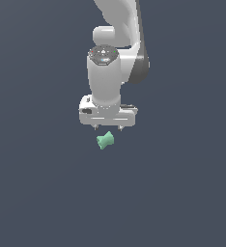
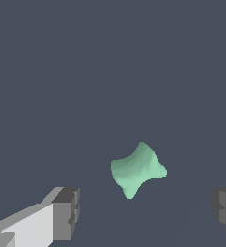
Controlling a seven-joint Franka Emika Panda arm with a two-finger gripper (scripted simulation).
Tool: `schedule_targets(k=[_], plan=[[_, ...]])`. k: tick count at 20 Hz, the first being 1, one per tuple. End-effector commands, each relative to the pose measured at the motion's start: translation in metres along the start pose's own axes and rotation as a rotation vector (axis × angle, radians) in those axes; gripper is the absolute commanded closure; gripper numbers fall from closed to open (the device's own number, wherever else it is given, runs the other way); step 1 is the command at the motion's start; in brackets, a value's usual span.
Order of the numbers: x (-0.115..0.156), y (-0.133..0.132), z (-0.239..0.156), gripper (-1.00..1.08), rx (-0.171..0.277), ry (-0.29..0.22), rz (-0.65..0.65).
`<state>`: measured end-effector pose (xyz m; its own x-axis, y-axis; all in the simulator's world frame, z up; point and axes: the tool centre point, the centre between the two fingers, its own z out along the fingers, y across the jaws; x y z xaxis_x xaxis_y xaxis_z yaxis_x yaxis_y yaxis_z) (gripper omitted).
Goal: Pick up the object and move it to a goal position.
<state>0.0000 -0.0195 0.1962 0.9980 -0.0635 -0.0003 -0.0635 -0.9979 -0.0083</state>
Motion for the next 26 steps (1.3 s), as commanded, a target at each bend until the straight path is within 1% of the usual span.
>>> schedule_targets(k=[1, 7, 13, 18, 26], plan=[[0.000, -0.001, 0.001, -0.92, 0.000, -0.001, 0.001], [-0.001, 0.000, 0.005, -0.92, 0.001, -0.001, 0.047], [-0.004, 0.001, 0.015, -0.92, 0.003, -0.002, 0.141], [-0.007, 0.004, 0.027, -0.92, 0.004, -0.002, 0.260], [-0.015, 0.009, 0.049, -0.92, 0.003, -0.003, 0.487]])
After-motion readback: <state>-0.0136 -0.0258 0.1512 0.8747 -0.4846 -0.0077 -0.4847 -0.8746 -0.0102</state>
